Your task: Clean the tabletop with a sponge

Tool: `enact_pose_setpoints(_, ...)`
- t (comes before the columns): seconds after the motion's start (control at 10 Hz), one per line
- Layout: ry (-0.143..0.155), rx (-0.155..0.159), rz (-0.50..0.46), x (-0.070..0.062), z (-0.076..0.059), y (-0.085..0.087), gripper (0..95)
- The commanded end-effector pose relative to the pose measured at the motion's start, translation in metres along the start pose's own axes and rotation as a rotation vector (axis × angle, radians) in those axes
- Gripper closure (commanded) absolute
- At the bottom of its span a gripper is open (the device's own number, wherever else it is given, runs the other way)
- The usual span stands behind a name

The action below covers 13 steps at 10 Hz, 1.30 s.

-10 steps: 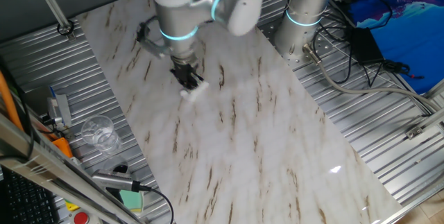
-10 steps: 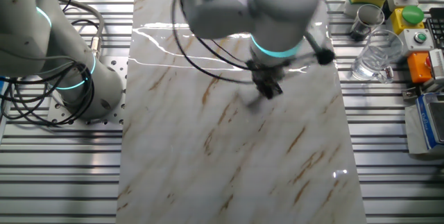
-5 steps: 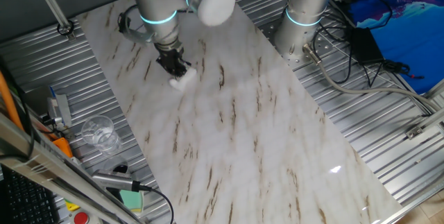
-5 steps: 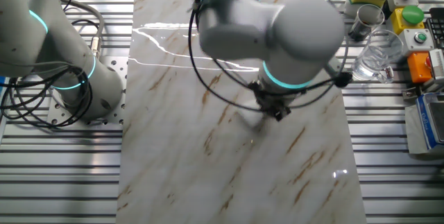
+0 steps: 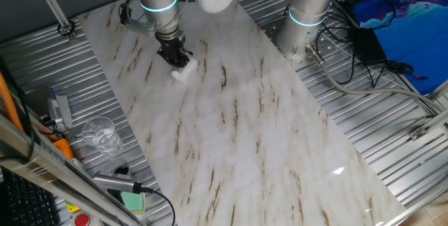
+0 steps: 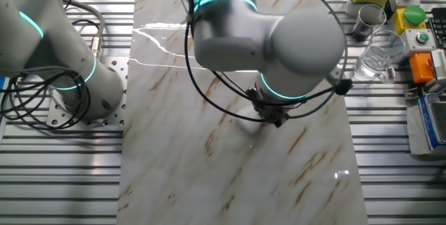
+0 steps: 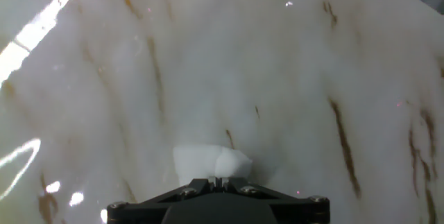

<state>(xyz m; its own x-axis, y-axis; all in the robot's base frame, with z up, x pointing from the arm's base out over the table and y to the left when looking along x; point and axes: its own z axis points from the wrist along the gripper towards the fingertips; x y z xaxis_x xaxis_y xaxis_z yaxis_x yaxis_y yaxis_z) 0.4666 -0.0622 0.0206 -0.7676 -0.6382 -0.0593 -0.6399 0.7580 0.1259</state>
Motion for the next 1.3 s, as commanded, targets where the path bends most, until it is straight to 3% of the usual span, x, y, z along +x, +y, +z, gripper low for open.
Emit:
enact_pose_setpoints(0.1,-0.023,-0.027,0.074,-0.014,0.003,0.021,95.0)
enact_pose_setpoints(0.2,-0.022,-0.025,0.086,-0.019,0.004,0.028,95.0)
enact_pose_setpoints(0.5,-0.002,0.0,0.181,-0.044,0.009,0.077,95.0)
enact_pose_setpoints(0.7,0.002,0.016,0.219,-0.048,0.014,0.093,95.0)
enact_pose_setpoints(0.9,0.006,0.059,0.22,-0.05,0.015,0.092,95.0)
enact_pose_setpoints(1.3,0.025,0.068,0.128,-0.057,0.014,0.039,95.0)
